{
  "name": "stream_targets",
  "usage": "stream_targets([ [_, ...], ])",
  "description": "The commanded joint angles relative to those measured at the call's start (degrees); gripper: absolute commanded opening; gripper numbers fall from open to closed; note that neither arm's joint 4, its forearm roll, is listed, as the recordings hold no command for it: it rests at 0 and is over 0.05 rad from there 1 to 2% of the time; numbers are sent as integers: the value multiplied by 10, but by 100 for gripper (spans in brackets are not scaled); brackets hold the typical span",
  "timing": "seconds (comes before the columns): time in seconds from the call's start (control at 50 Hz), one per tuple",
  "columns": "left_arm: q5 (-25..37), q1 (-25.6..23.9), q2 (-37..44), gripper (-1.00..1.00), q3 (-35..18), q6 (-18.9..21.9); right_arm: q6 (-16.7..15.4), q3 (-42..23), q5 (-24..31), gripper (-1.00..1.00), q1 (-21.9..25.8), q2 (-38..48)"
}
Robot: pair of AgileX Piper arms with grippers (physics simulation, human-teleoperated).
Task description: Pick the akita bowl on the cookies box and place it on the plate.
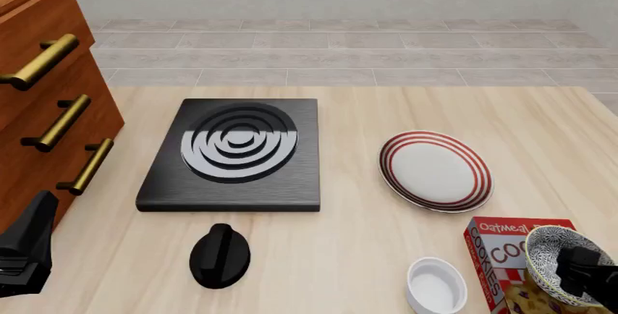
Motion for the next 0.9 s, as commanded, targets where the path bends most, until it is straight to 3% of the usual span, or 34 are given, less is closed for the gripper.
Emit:
stream_targets([
  [0.02, 0, 0, 0, 100, 0, 0, 0, 0, -2, 100, 3, 3],
  [0.04, 0, 0, 0, 100, 0, 0, 2, 0, 1, 100, 4, 0],
  [0.06, 0, 0, 0, 100, 0, 0, 0, -3, 2, -100, 0, 0],
  [0.4, 0, 0, 0, 100, 0, 0, 5, -17, 40, -100, 4, -34],
  [0.66, 0, 0, 0, 100, 0, 0, 39, -64, 132, -100, 50, -110],
  [0.9, 0, 0, 0, 100, 0, 0, 66, -112, 150, -100, 91, -111],
])
